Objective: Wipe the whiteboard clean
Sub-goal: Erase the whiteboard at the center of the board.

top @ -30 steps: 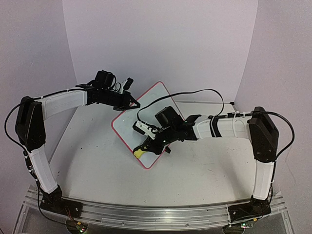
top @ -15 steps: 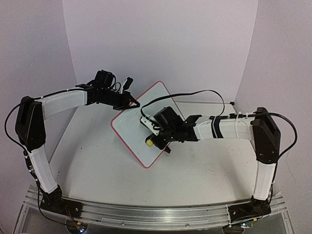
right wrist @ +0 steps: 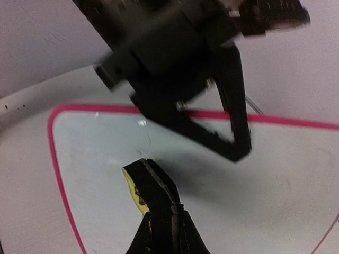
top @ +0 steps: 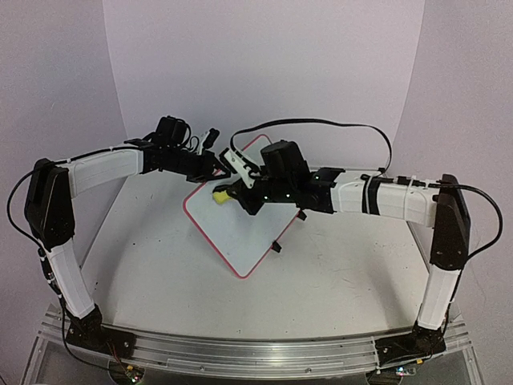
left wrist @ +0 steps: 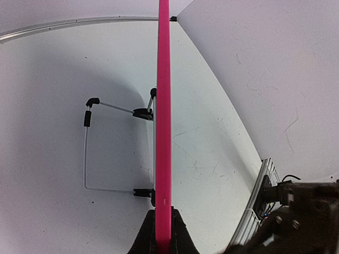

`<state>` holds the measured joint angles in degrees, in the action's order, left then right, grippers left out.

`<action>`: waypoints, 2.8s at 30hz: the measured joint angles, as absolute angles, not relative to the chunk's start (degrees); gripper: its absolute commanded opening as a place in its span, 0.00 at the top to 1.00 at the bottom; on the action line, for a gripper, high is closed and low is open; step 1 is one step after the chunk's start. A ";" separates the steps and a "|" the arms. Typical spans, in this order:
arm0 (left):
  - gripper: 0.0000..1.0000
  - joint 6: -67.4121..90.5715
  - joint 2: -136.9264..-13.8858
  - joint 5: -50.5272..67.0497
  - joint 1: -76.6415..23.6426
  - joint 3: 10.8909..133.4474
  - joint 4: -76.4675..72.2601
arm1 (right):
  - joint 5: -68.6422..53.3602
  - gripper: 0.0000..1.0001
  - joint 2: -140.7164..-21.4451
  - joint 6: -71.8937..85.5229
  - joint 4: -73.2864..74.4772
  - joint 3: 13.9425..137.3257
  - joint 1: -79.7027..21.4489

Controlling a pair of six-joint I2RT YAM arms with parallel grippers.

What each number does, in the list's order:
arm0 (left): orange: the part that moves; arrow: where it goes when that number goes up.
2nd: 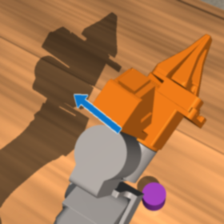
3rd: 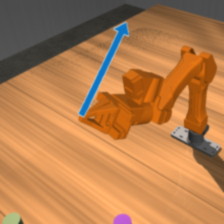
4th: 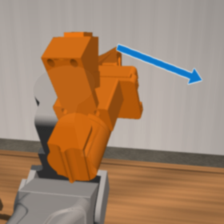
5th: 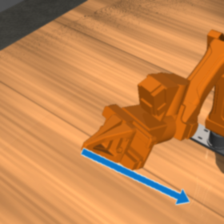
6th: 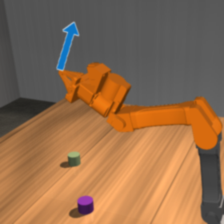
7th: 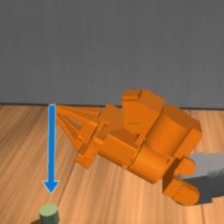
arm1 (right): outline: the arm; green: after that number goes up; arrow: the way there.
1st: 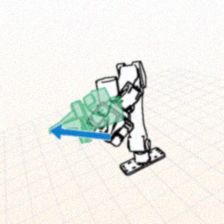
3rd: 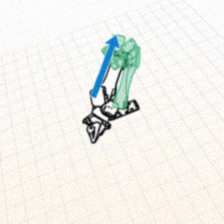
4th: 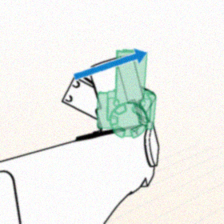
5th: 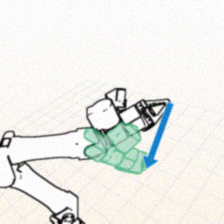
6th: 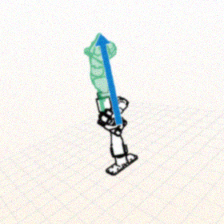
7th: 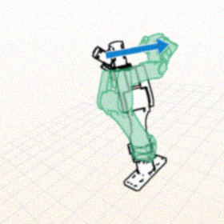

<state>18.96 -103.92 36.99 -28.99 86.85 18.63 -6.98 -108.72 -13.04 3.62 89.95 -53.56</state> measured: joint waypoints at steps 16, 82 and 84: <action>1.00 18.44 -103.76 37.14 -28.77 86.41 19.36 | -17.92 1.00 -118.08 -6.25 6.72 105.84 -54.67; 1.00 20.62 -103.46 36.30 -28.86 86.11 20.05 | 2.53 1.00 -118.74 -1.23 23.62 108.33 -43.30; 1.00 20.57 -103.46 36.37 -28.89 86.11 20.03 | 3.49 1.00 -117.52 -1.23 23.73 106.90 -43.06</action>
<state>20.57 -103.46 36.37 -28.89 86.11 20.03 3.49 -117.52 -1.23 23.73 106.90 -43.06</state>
